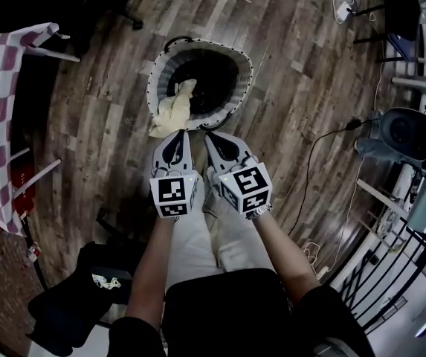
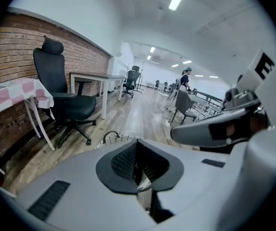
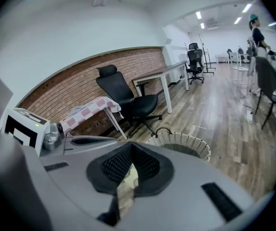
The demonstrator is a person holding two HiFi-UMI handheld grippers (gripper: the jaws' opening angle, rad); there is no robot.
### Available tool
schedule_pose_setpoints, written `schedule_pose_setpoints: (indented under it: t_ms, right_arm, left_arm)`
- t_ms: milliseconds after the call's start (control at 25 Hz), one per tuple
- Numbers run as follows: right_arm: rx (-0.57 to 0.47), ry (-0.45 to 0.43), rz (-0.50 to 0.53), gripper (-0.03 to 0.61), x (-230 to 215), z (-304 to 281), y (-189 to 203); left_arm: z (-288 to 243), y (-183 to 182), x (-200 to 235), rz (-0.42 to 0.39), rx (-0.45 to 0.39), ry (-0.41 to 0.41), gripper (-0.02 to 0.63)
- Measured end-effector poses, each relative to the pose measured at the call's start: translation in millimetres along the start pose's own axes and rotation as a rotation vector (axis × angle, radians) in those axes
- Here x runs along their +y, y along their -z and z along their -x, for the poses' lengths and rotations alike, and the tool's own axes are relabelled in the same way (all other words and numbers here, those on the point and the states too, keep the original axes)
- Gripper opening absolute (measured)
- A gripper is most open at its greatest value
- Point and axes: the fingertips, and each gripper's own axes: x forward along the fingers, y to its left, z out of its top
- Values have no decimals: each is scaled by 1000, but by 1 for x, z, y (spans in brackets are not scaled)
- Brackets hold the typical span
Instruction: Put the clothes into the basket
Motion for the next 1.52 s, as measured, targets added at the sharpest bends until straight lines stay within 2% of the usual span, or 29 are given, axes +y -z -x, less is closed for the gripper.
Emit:
schedule_pose_setpoints:
  t_ms: [200,400,640,880,1160,1360,1520]
  right_arm:
    - [-37,-14,13,8,18,22,-26]
    - [-110,-24,37,9,35,44,-66]
    - [-239,-11,25,8,46,88,-130]
    - [-340,-7,44,8,62,136,-183]
    - [-414,3,102,8,74,175,-218]
    - [-471,-2,182,8,82,206,-249]
    - [-542,-7,195,8,91,234,-272]
  left_arm:
    - [25,-44,-18,26,-90,33,14]
    - [46,-92,-25,-23,-156,32,14]
    - [79,-154,-31,-23,-254,31,14]
    - [114,-205,-54,-75,-339,37,14]
    - [149,-246,-74,-111,-418,57,14]
    - [181,-273,-79,-143,-466,39,14]
    - [204,-288,-79,-133,-493,18,14]
